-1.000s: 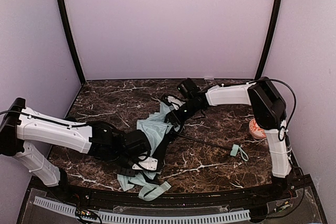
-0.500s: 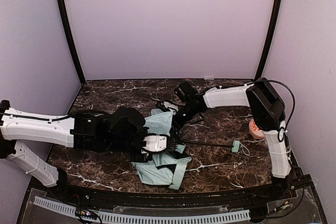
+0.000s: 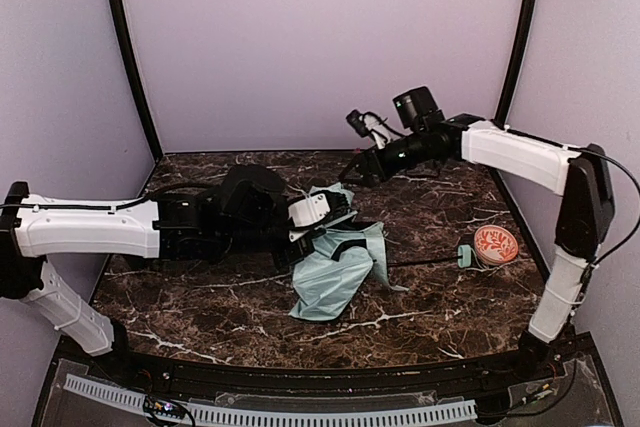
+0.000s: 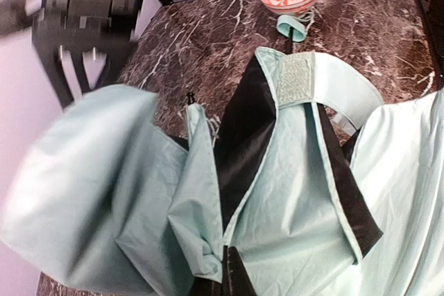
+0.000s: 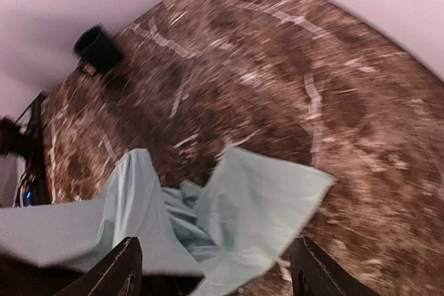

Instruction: Put away the umbrella

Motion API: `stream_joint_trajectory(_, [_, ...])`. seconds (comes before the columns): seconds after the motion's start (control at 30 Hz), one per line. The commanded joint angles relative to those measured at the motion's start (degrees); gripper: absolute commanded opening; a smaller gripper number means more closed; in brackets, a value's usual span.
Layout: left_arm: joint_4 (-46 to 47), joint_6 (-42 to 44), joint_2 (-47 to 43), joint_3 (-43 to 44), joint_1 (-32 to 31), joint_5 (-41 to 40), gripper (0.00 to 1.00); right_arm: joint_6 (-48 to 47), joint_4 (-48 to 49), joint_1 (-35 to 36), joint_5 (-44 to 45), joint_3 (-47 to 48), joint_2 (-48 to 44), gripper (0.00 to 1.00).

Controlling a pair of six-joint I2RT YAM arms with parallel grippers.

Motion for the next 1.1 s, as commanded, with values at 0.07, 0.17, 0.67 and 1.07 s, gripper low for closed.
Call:
stream_joint_trajectory(0.07, [5.63,-4.73,-1.70,-3.41,1.14,-1.19,0.00,2.70,0.57,-2.05,15.71,-10.86,-13.74,0.81])
stream_joint_trajectory(0.17, [6.32,-5.39,-1.04,-3.45,1.40,-1.15,0.00,4.60,1.07,-1.98,13.76,-17.50,-22.57,0.82])
stream_joint_trajectory(0.67, [8.03,-5.64,-1.01,-4.90,2.31,-0.89,0.00,22.75,42.30,5.05,-5.82,-58.25,-42.50,0.58])
stream_joint_trajectory(1.07, [7.90,-6.73,-2.90,-5.88,2.52,0.91,0.00,20.42,48.56,7.73,-9.18,-55.58,-30.53,0.09])
